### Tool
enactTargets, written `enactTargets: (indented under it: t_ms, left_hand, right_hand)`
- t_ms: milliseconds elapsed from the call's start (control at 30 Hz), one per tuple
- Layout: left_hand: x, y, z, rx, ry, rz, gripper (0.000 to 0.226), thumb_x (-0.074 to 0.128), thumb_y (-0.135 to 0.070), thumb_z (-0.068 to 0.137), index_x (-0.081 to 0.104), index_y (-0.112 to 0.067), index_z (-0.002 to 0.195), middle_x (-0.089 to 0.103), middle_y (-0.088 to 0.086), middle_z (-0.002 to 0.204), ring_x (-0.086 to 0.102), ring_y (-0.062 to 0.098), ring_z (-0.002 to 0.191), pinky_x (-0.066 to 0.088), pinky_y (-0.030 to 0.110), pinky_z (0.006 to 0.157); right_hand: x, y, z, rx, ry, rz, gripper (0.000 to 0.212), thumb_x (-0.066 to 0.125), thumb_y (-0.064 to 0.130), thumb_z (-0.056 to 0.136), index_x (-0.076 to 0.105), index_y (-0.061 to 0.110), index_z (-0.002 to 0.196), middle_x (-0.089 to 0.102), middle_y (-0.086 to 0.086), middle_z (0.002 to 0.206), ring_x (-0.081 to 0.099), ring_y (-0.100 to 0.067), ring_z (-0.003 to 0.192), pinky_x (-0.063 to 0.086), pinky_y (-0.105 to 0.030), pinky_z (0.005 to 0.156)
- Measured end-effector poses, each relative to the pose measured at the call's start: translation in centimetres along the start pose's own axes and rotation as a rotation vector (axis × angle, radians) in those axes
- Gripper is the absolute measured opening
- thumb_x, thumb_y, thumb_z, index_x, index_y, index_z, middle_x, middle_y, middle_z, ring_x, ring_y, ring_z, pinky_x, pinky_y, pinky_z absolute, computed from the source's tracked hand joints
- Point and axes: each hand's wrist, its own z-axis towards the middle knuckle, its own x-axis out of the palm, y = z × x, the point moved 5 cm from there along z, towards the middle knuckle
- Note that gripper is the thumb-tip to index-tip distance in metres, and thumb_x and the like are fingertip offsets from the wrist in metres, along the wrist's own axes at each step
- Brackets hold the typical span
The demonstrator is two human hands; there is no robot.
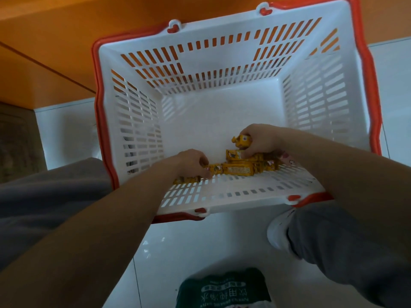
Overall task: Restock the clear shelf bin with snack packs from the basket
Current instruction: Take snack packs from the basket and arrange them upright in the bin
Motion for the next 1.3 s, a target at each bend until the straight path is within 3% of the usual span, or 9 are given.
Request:
enactTargets:
  t_ms: [133, 267, 367, 500, 667, 867, 1033, 1200, 1300]
  left_hand:
    - [-0.7, 0.0, 0.0, -0.005, 0.04, -0.006, 0.063, 0.082, -0.05, 0.079, 0.061, -0.02, 0.131, 0.059, 0.0, 0.128, 0.057, 0.016, 0.108, 0.045, 0.03, 0.09]
    - [-0.6, -0.2, -0.2, -0.034, 0.165, 0.011, 0.079, 0.079, -0.053, 0.082, 0.048, -0.024, 0.149, 0.054, -0.001, 0.145, 0.055, 0.02, 0.124, 0.042, 0.041, 0.113]
    - [-0.6, -0.5, -0.3, -0.023, 0.174, -0.007, 0.075, 0.078, -0.048, 0.084, 0.05, -0.022, 0.148, 0.054, 0.002, 0.147, 0.056, 0.019, 0.116, 0.044, 0.041, 0.112]
    - [-2.6, -1.0, -1.2, -0.016, 0.041, -0.107, 0.074, 0.08, -0.051, 0.082, 0.052, -0.026, 0.145, 0.055, 0.001, 0.142, 0.053, 0.018, 0.114, 0.044, 0.036, 0.102]
    - [-7.0, -3.6, -4.1, -0.008, -0.219, -0.366, 0.075, 0.085, -0.057, 0.073, 0.055, -0.022, 0.133, 0.058, 0.004, 0.127, 0.061, 0.025, 0.111, 0.055, 0.043, 0.096]
    - [-12.5, -9.1, -12.5, 0.115, -0.383, -0.695, 0.046, 0.086, -0.051, 0.075, 0.068, -0.015, 0.097, 0.073, 0.006, 0.097, 0.073, 0.029, 0.097, 0.061, 0.045, 0.086]
    - [-17.3, -14.2, -23.7, 0.332, -0.501, -0.9, 0.033, 0.078, -0.046, 0.086, 0.072, -0.019, 0.104, 0.075, 0.004, 0.091, 0.072, 0.014, 0.065, 0.058, 0.028, 0.055]
    - [-19.4, -17.3, -33.0, 0.474, -0.658, -0.977, 0.06, 0.078, -0.055, 0.081, 0.066, -0.015, 0.124, 0.077, 0.014, 0.111, 0.077, 0.034, 0.094, 0.061, 0.038, 0.065]
    - [-18.9, -18.1, -35.2, 0.55, -0.689, -1.077, 0.049, 0.073, -0.053, 0.087, 0.071, -0.014, 0.116, 0.08, 0.011, 0.101, 0.079, 0.032, 0.087, 0.065, 0.047, 0.07]
  right_hand:
    - [-0.5, 0.3, 0.0, 0.015, 0.0, 0.017, 0.034, 0.084, 0.03, 0.073, 0.067, 0.011, 0.095, 0.069, -0.008, 0.091, 0.065, -0.025, 0.088, 0.054, -0.039, 0.082]
    - [-1.5, -0.2, -0.3, 0.064, -0.014, 0.053, 0.035, 0.085, 0.034, 0.07, 0.063, 0.017, 0.092, 0.067, -0.001, 0.092, 0.063, -0.022, 0.089, 0.048, -0.031, 0.072]
    - [-2.2, -0.3, -1.1, 0.077, -0.028, 0.076, 0.056, 0.083, 0.038, 0.073, 0.058, 0.021, 0.12, 0.06, 0.004, 0.111, 0.059, -0.022, 0.101, 0.047, -0.032, 0.08]
    - [-3.9, 0.4, -2.7, 0.084, -0.096, 0.179, 0.065, 0.083, 0.036, 0.076, 0.055, 0.016, 0.132, 0.062, -0.004, 0.12, 0.062, -0.024, 0.102, 0.055, -0.038, 0.086]
    - [-7.4, 2.4, -6.3, 0.016, -0.255, 0.374, 0.035, 0.081, 0.03, 0.079, 0.066, 0.018, 0.109, 0.07, -0.006, 0.098, 0.071, -0.023, 0.083, 0.057, -0.033, 0.061]
    - [-12.2, 7.8, -13.6, -0.114, -0.427, 0.7, 0.067, 0.081, 0.017, 0.081, 0.051, 0.009, 0.141, 0.058, 0.001, 0.134, 0.057, -0.018, 0.121, 0.045, -0.039, 0.106]
    - [-15.3, 14.7, -22.5, -0.327, -0.483, 1.002, 0.033, 0.068, 0.0, 0.088, 0.063, 0.008, 0.12, 0.075, -0.01, 0.103, 0.072, -0.021, 0.083, 0.057, -0.029, 0.06]
    - [-16.0, 20.7, -29.6, -0.524, -0.568, 1.138, 0.039, 0.067, 0.002, 0.088, 0.06, 0.005, 0.126, 0.07, -0.02, 0.117, 0.066, -0.041, 0.11, 0.051, -0.056, 0.097]
    - [-15.3, 22.1, -31.2, -0.591, -0.609, 1.149, 0.037, 0.069, 0.007, 0.086, 0.063, 0.007, 0.123, 0.071, -0.019, 0.115, 0.064, -0.045, 0.112, 0.047, -0.063, 0.1]
